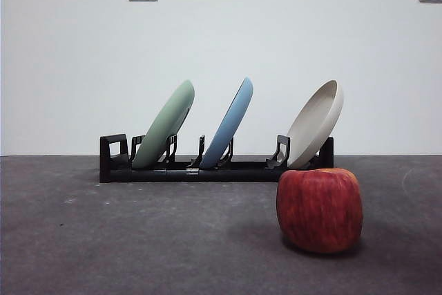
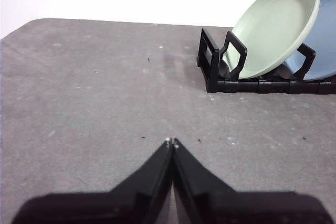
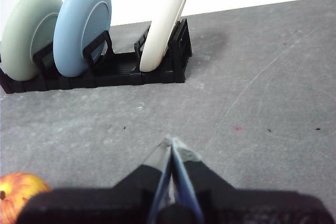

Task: Take the green plate from the plate rack,put the plate on the table,take the apple from the table,put the apple in the plate

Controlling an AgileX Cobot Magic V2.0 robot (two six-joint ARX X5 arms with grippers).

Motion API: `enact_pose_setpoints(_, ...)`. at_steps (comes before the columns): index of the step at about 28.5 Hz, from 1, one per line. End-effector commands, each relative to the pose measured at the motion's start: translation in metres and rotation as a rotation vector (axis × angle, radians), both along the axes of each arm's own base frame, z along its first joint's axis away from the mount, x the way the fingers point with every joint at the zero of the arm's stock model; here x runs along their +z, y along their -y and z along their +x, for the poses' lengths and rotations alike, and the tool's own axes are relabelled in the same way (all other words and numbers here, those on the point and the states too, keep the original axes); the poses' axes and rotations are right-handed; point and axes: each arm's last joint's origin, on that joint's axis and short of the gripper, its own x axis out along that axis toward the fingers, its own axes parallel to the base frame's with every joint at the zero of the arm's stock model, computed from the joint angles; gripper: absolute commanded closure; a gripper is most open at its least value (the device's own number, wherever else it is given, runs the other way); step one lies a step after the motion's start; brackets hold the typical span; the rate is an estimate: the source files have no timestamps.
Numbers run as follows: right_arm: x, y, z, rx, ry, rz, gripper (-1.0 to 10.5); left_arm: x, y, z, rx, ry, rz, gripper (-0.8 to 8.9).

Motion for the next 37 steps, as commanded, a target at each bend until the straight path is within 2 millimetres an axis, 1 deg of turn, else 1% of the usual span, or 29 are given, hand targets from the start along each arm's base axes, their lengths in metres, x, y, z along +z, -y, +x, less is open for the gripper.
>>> enact_pose_setpoints(1,-0.004,0.000,0.001,-0.014,-0.022,0.065,9.5,-0.001,0.000,0.001,0.001,0.019,-0.008,8.17)
enact_pose_setpoints(3,-0.002,0.000,0.001,-0.019,-0.005,0.105,9.5,0.000,0.000,0.001,-0.002,0.025,-0.013,8.17)
enact_pose_setpoints(6,0.004,0.000,0.002,-0.025,0.028,0.177,9.6,0.002,0.000,0.001,0.000,0.029,-0.090,8.19)
enact_pose_setpoints(9,0.016,0.000,0.000,-0.029,0.054,0.235,9.6,0.013,0.002,-0.001,-0.070,0.050,-0.139,8.21)
enact_pose_setpoints(13,0.038,0.000,-0.004,-0.017,0.095,0.250,9.6,0.039,0.005,-0.007,-0.150,0.115,-0.161,8.21)
enact_pose_setpoints(15,0.053,0.000,-0.006,-0.007,0.101,0.250,9.6,0.056,0.005,-0.013,-0.171,0.133,-0.176,8.21)
enact_pose_setpoints(19,0.084,-0.002,-0.009,0.050,0.077,0.243,9.6,0.087,0.007,-0.020,-0.238,0.111,-0.183,8.21)
enact_pose_setpoints(25,0.133,-0.006,-0.006,0.205,-0.055,0.146,9.6,0.127,0.012,-0.020,-0.420,0.017,-0.194,8.21)
enact_pose_setpoints(27,0.147,-0.008,-0.003,0.270,-0.128,0.101,9.6,0.139,0.014,-0.017,-0.489,-0.034,-0.184,8.21)
enact_pose_setpoints(30,0.163,-0.011,0.001,0.362,-0.238,0.033,9.6,0.152,0.017,-0.012,-0.598,-0.114,-0.170,8.21)
enact_pose_setpoints(33,0.172,-0.014,0.005,0.431,-0.350,-0.031,9.6,0.161,0.019,-0.007,-0.692,-0.193,-0.157,8.21)
enact_pose_setpoints(37,0.174,-0.016,0.009,0.498,-0.490,-0.078,9.6,0.168,0.019,-0.003,-0.740,-0.280,-0.124,8.21)
